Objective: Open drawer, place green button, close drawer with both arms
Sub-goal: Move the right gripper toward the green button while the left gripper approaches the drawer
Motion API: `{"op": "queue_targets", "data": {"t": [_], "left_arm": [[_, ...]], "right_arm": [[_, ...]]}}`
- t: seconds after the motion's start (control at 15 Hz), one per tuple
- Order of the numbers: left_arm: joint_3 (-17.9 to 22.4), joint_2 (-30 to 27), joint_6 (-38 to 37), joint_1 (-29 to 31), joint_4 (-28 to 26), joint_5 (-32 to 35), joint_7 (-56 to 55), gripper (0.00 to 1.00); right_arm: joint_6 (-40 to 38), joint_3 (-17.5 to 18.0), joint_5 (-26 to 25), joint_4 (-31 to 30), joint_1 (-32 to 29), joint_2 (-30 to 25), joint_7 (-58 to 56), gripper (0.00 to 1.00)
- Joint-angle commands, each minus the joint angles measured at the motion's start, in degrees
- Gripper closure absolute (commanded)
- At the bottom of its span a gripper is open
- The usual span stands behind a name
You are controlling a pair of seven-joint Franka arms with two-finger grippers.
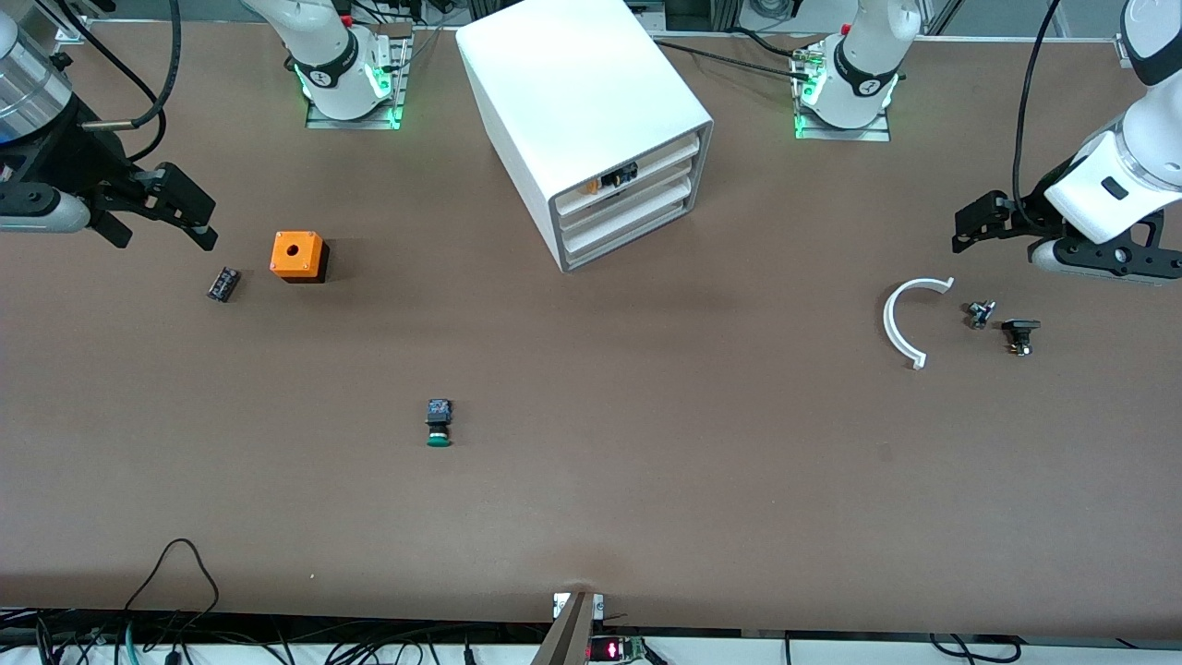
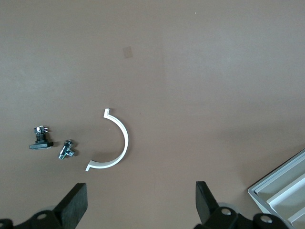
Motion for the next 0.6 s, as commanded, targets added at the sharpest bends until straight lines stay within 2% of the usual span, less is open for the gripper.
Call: {"op": "queue_targets", "data": {"t": [0.0, 0.33, 0.53], "left_arm": [[-0.03, -0.16, -0.99, 0.05, 0.73, -0.55, 0.36, 0.0], [-0.03, -0.25, -1.17, 0.05, 0.82, -0.46, 0.36, 0.0], [-0.12, -0.25, -1.25, 0.05, 0.82, -0.46, 0.36, 0.0]], "right_arm": [[-0.51, 0.12, 0.89, 1.62, -0.27, 0.54, -1.19, 0.0], [-1.38, 0.21, -0.08, 1.53, -0.36, 0.1, -0.4, 0.0], [-3.49, 0.04, 0.27, -0.74, -0.45, -0.34, 0.56, 0.0]]}}
